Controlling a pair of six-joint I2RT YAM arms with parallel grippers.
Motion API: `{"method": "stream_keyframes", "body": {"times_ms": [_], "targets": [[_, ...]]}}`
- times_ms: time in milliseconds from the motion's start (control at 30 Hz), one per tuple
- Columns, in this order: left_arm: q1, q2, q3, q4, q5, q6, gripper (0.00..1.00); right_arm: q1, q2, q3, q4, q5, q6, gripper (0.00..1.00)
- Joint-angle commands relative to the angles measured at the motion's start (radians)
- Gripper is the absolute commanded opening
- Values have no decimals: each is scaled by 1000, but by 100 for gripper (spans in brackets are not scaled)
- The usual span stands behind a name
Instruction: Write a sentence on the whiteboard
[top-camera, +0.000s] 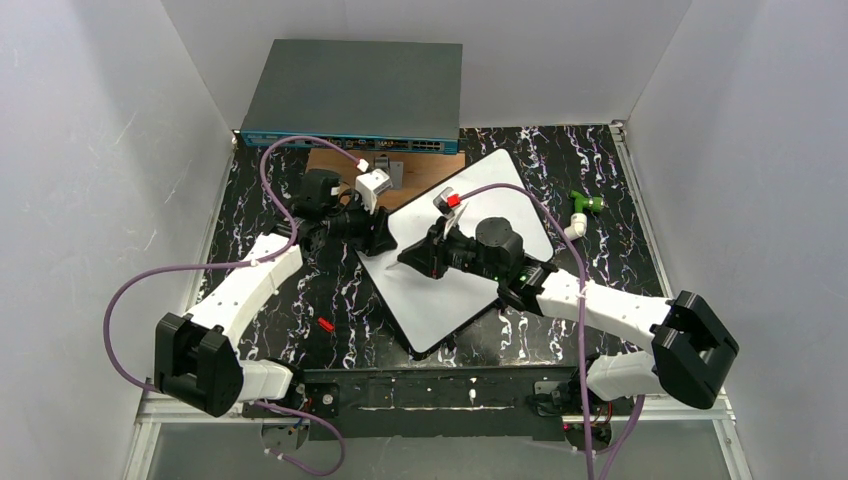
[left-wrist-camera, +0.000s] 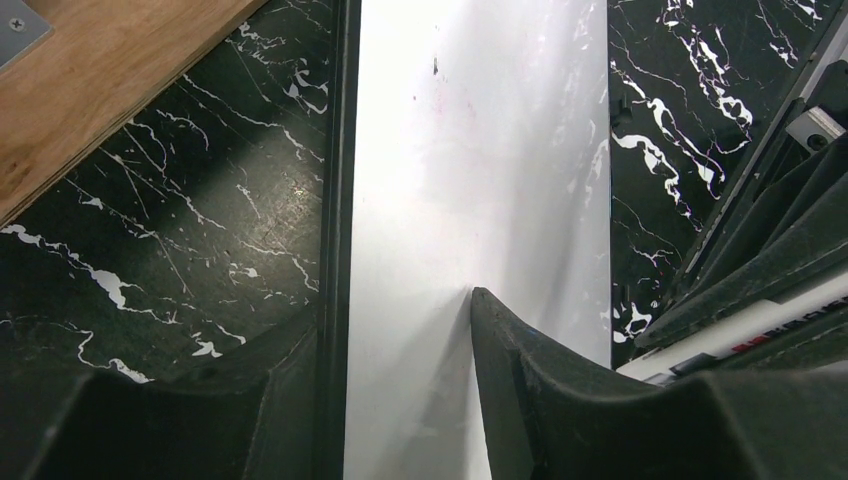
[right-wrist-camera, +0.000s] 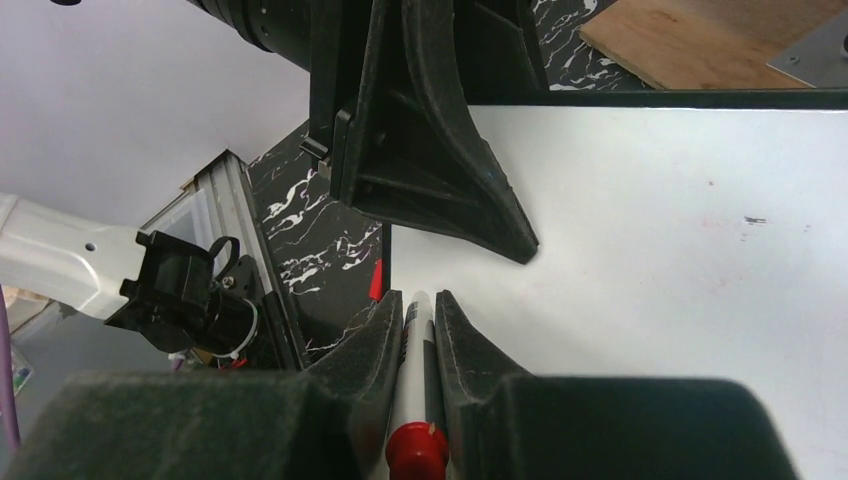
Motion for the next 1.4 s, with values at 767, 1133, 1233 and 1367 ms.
{"method": "stream_keyframes", "body": {"times_ms": [767, 1133, 1233, 1367], "targets": [[-60, 5, 27, -110, 15, 128, 0, -33, 45, 39, 61, 105, -11, 1], [-66, 13, 38, -114, 15, 128, 0, -60, 13, 37, -27, 273, -67, 1], [-66, 14, 37, -114, 14, 128, 0, -60, 10, 39, -29, 268, -67, 1], [-66, 15, 40, -115, 8, 128, 0, -60, -21, 29, -19, 252, -66, 1]]}}
